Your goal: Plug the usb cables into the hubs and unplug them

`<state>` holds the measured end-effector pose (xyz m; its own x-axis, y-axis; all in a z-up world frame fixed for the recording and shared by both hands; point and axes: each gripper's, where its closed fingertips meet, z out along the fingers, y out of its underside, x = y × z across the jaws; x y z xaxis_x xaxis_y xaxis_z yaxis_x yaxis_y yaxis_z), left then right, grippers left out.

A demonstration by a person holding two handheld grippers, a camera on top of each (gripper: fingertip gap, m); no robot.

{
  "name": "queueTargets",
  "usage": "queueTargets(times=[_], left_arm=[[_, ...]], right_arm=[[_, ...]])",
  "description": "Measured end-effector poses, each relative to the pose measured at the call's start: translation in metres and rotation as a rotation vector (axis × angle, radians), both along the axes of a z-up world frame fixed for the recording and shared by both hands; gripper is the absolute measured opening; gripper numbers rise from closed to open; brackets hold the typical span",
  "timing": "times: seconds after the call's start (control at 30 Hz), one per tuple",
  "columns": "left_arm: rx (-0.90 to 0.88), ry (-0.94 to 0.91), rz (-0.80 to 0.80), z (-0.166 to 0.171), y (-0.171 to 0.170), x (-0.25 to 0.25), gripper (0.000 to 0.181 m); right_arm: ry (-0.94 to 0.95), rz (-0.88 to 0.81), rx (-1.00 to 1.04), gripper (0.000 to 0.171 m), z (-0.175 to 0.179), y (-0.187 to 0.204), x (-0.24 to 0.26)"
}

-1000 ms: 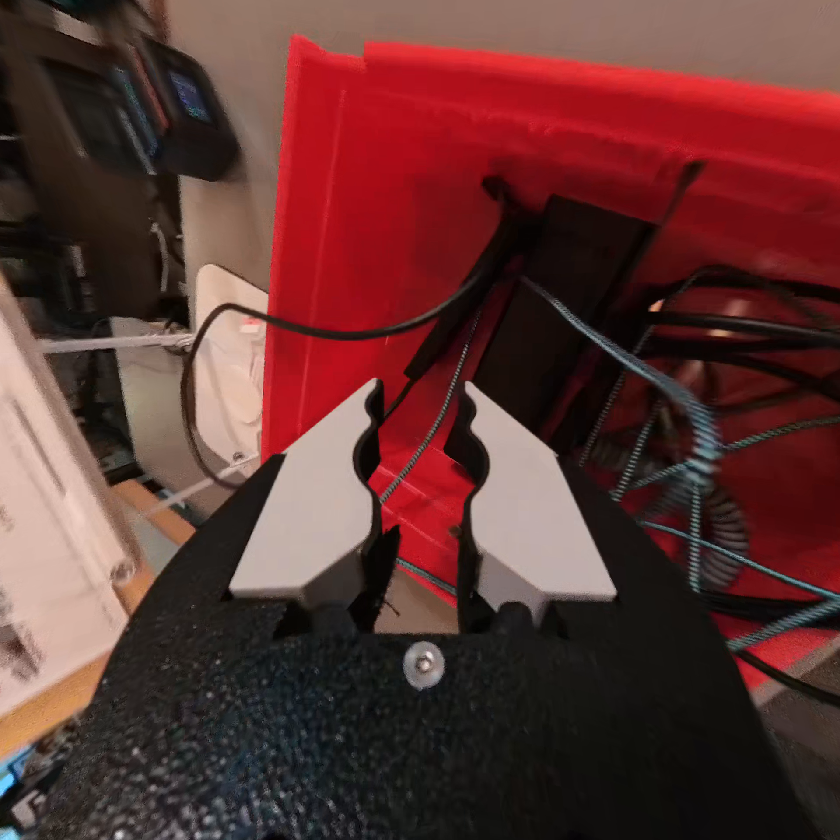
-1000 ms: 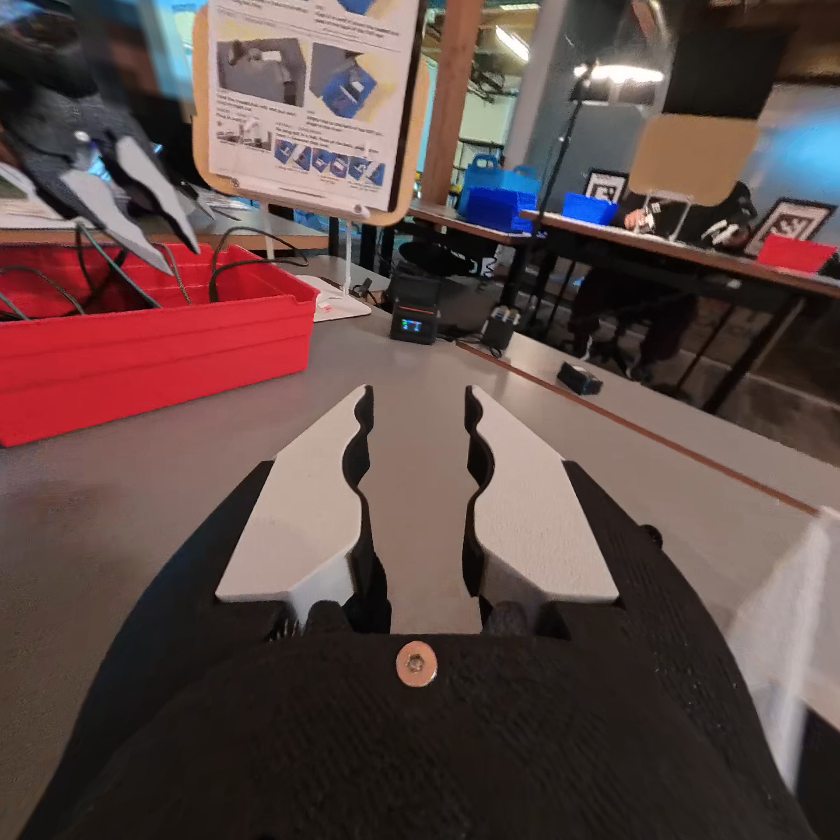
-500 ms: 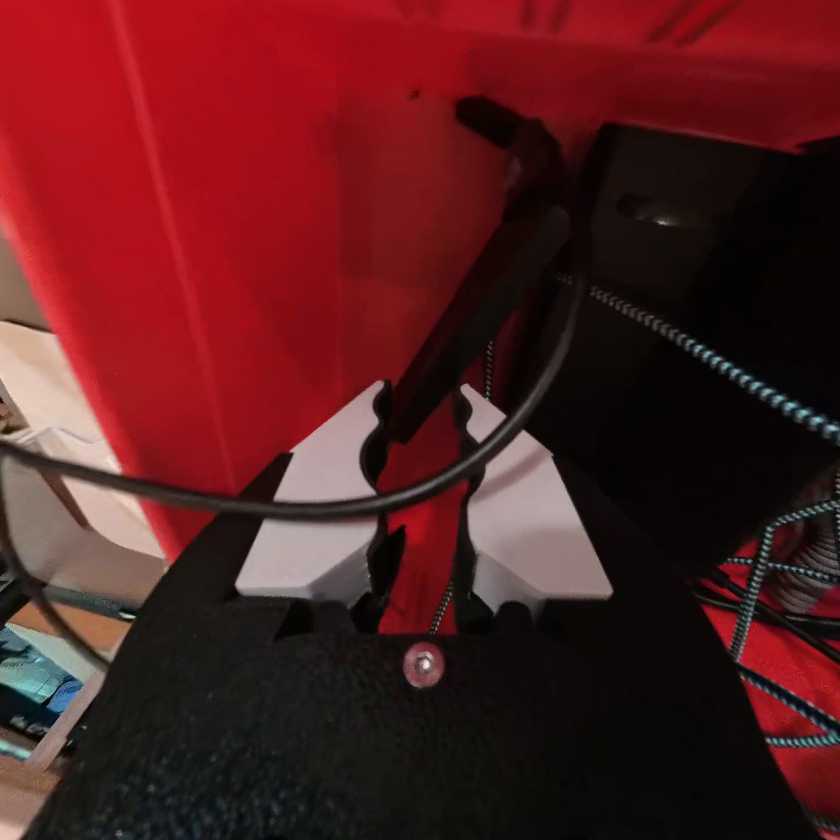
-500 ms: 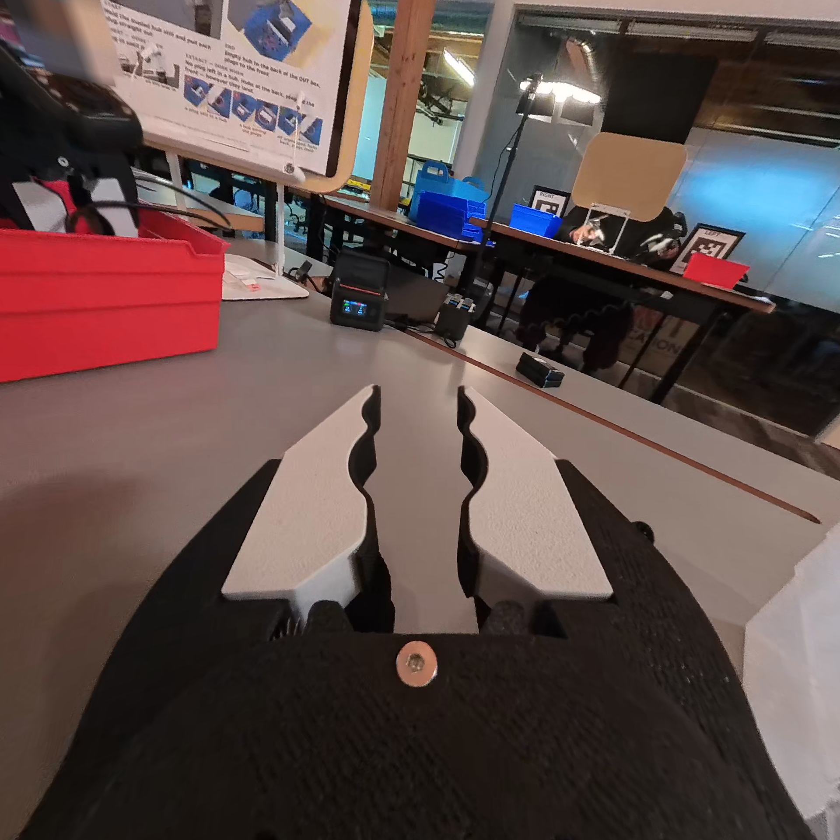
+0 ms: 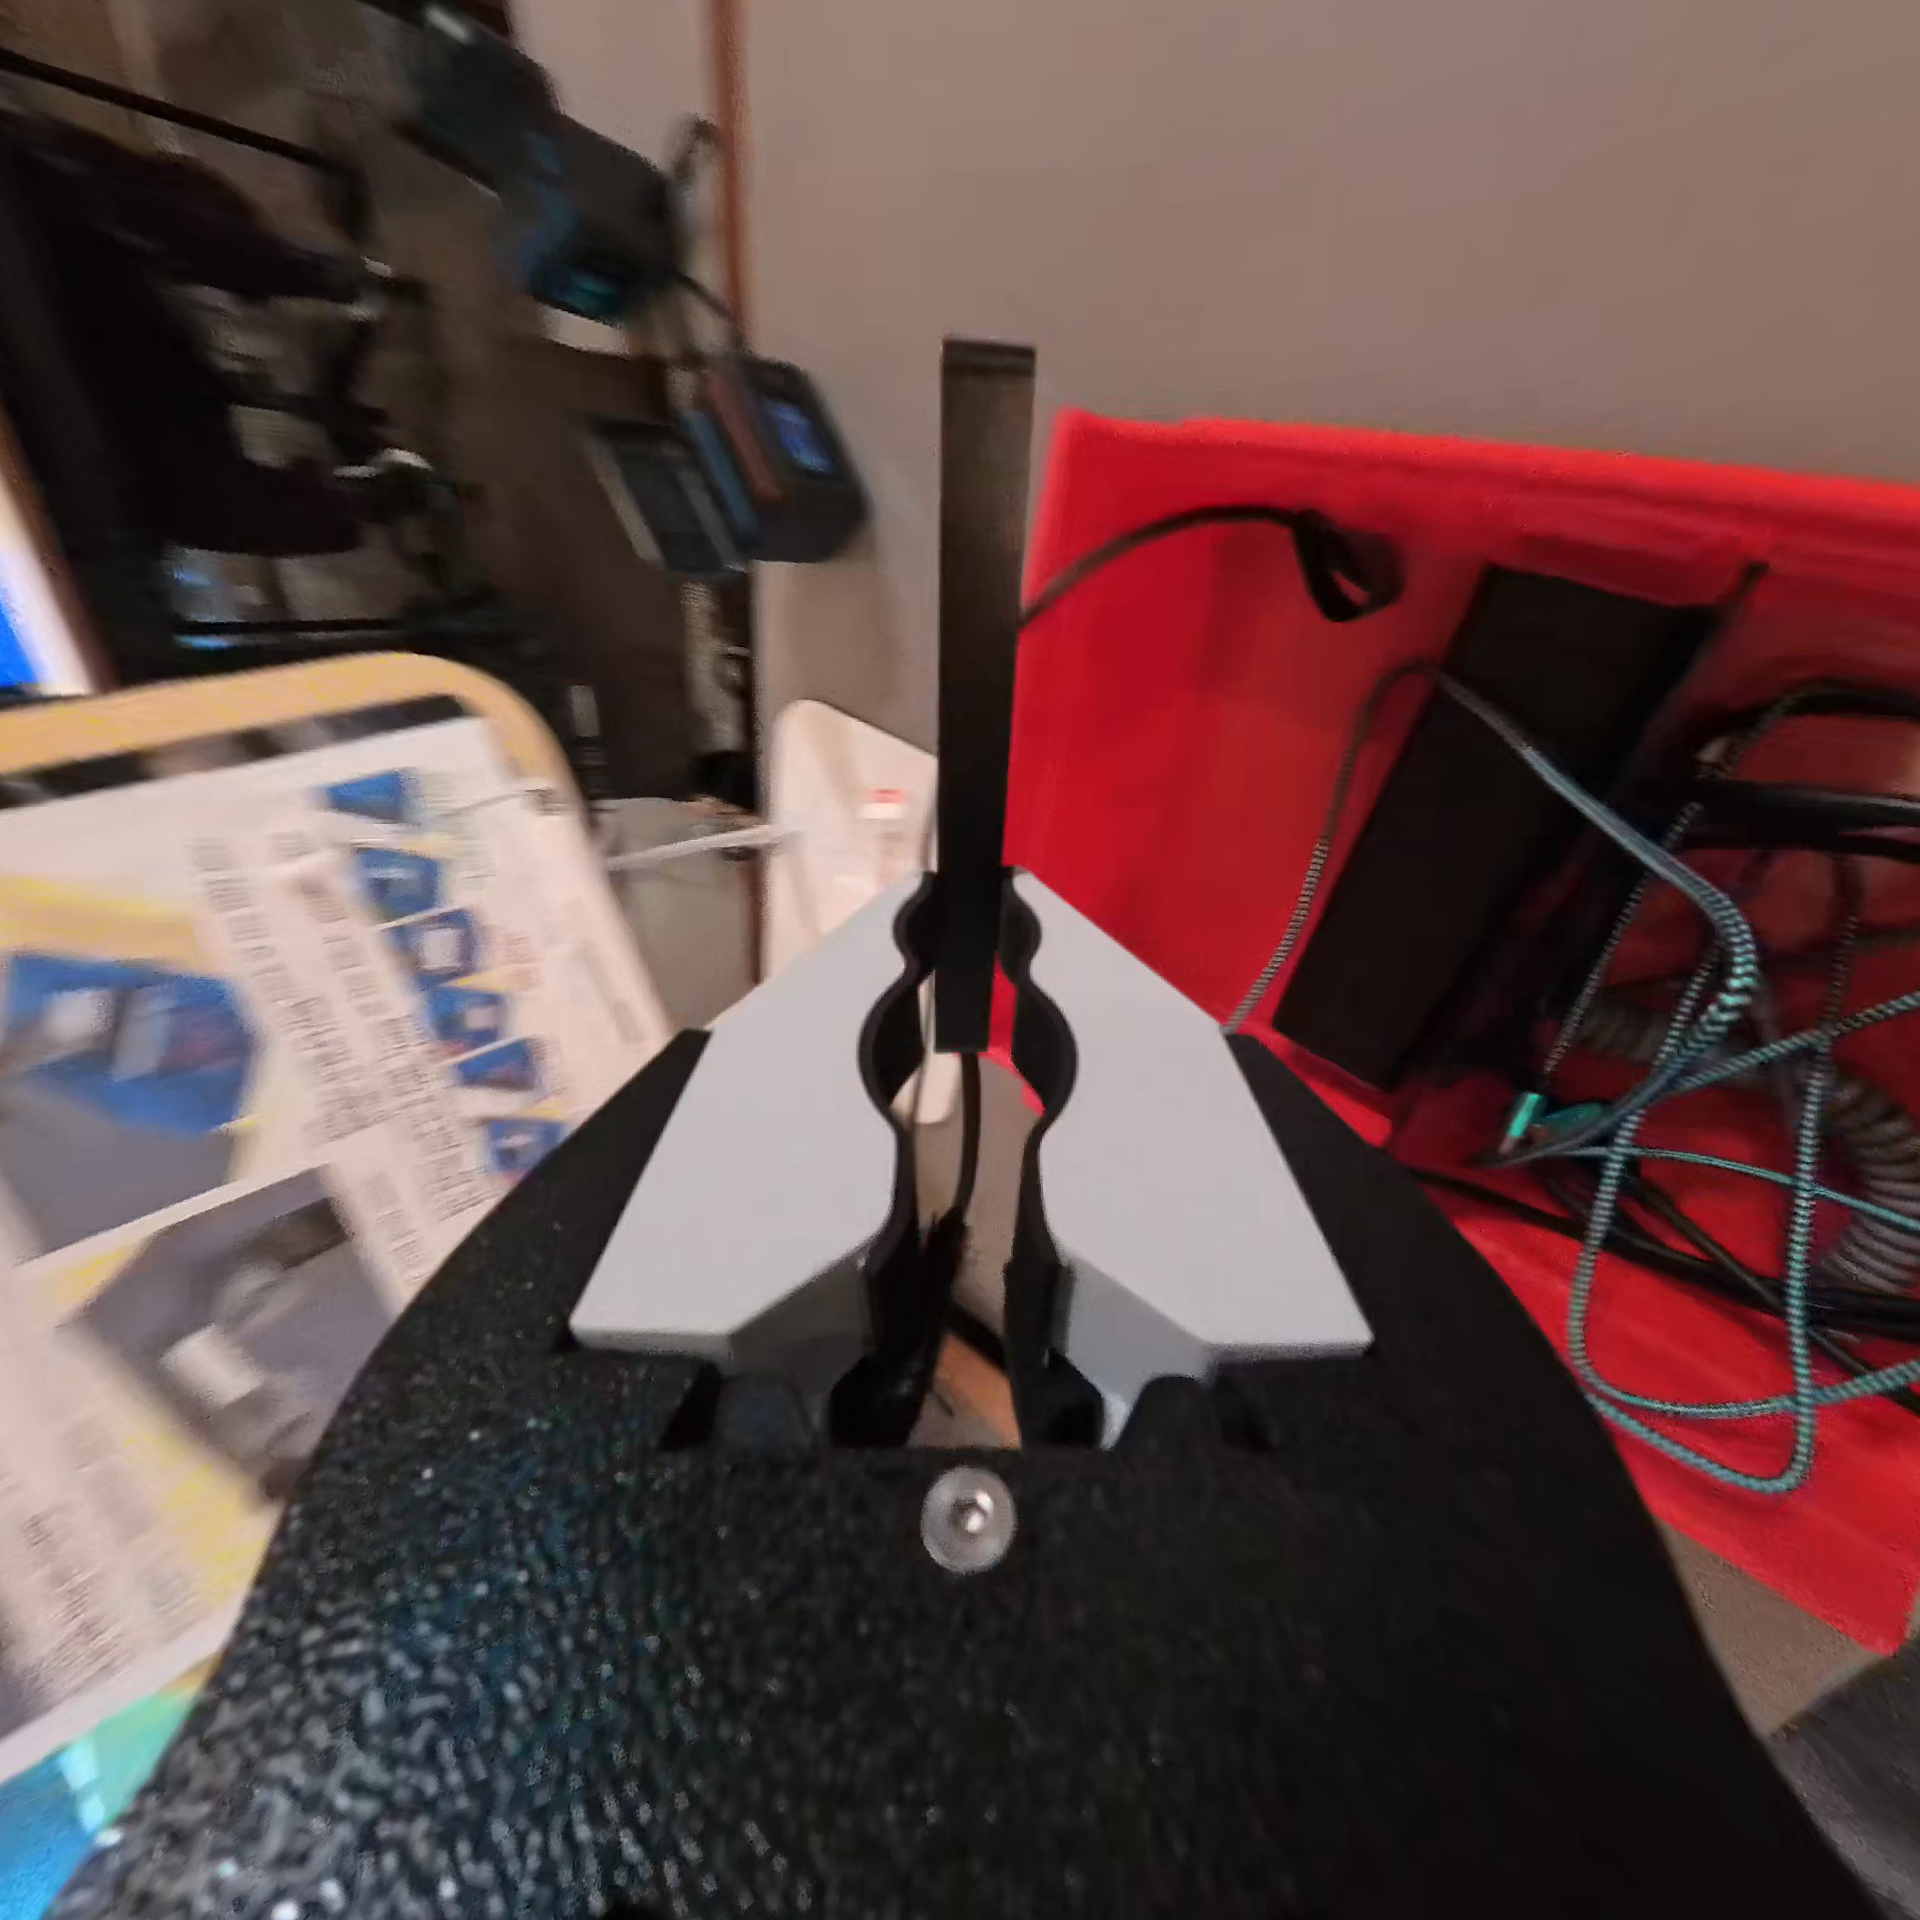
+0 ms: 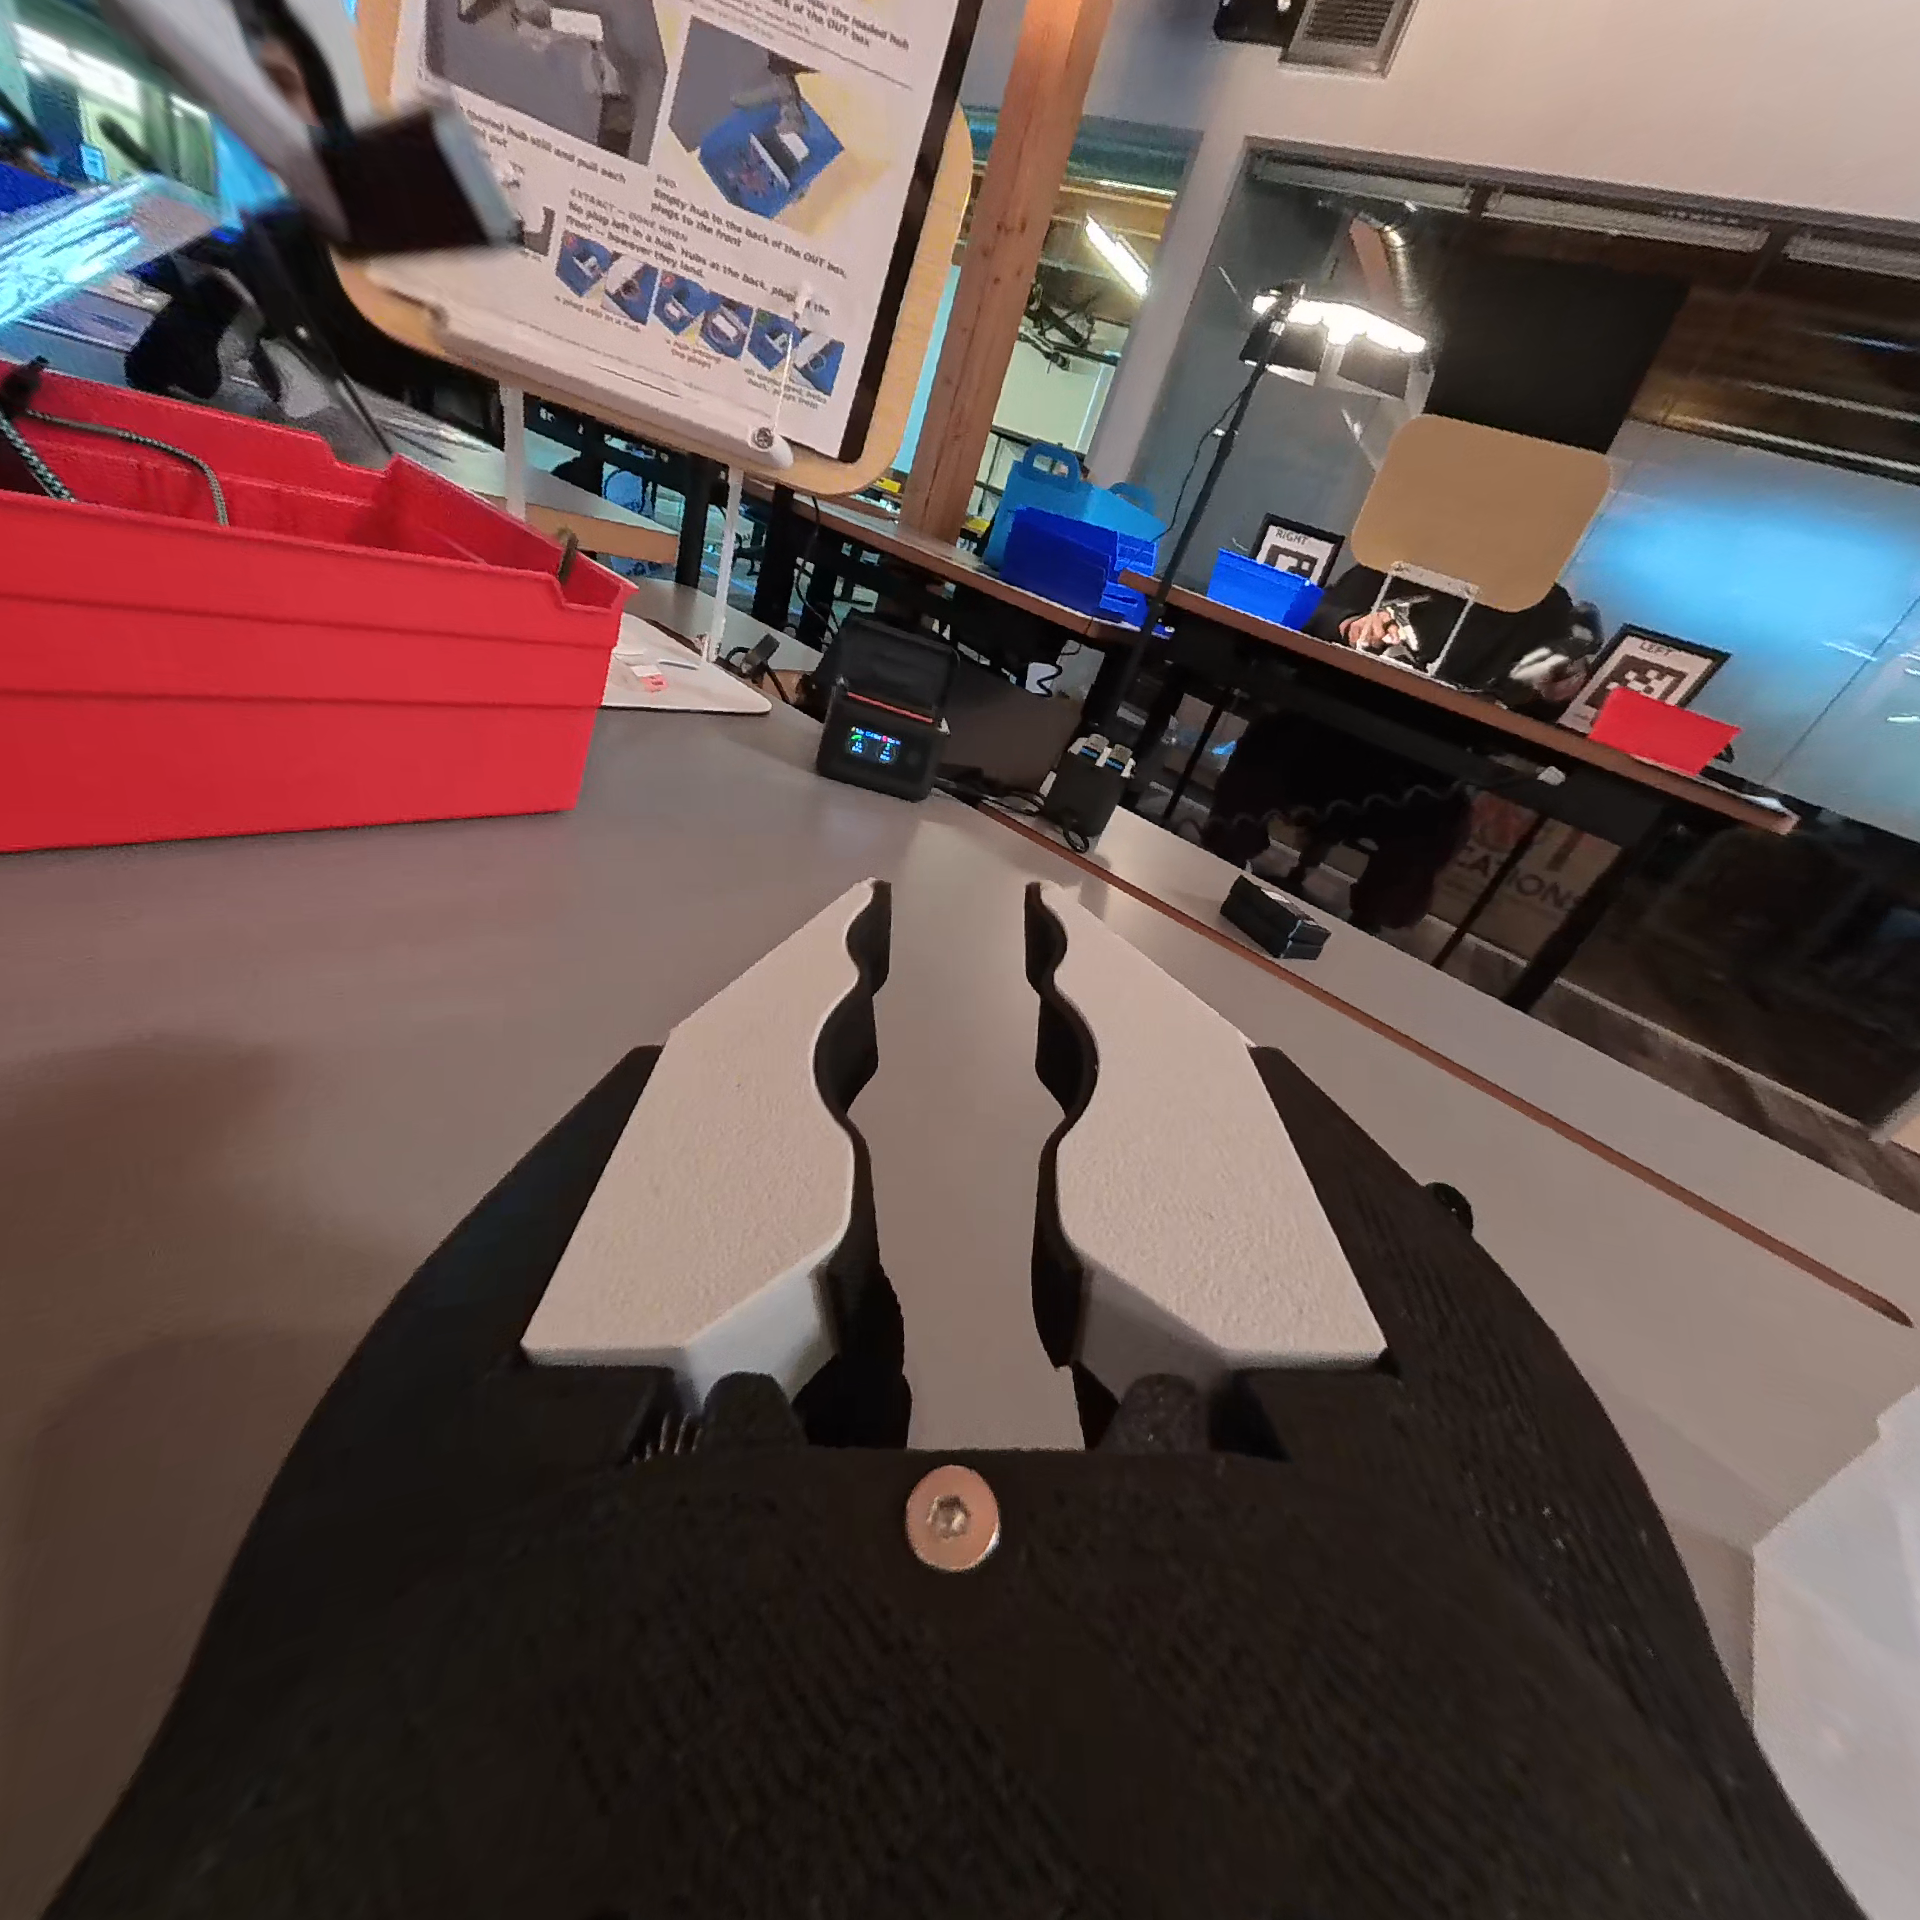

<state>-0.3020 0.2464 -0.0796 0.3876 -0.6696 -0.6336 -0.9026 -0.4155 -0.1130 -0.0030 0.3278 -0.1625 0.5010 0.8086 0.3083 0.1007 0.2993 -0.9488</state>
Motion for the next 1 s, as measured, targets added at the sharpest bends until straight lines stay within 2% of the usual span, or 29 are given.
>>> queueTargets(times=[0.37,0.5,0.6,0.7,0.77,0.87,1.0], left_arm=[[0.571,0.322,-0.060,0.278,0.051,0.090,0.007],[0.777,0.427,-0.067,0.363,0.069,0.132,0.008],[0.936,0.425,-0.081,0.411,0.077,0.168,0.008],[0.960,0.283,-0.085,0.421,0.090,0.198,0.008],[0.918,0.212,-0.079,0.407,0.105,0.209,0.008],[0.814,0.145,-0.091,0.357,0.131,0.219,0.009],[0.607,0.211,-0.097,0.255,0.165,0.216,0.008]], right_arm=[[0.071,-0.004,-0.001,0.022,0.011,0.000,0.009],[0.082,0.009,0.018,0.021,0.015,-0.005,0.008],[0.083,0.018,0.035,0.021,0.017,-0.008,0.006],[0.089,0.025,0.051,0.020,0.019,-0.011,0.006],[0.098,0.028,0.064,0.019,0.022,-0.013,0.007],[0.093,0.037,0.083,0.018,0.022,-0.016,0.006],[0.040,0.021,0.172,0.017,0.020,-0.022,0.002]])
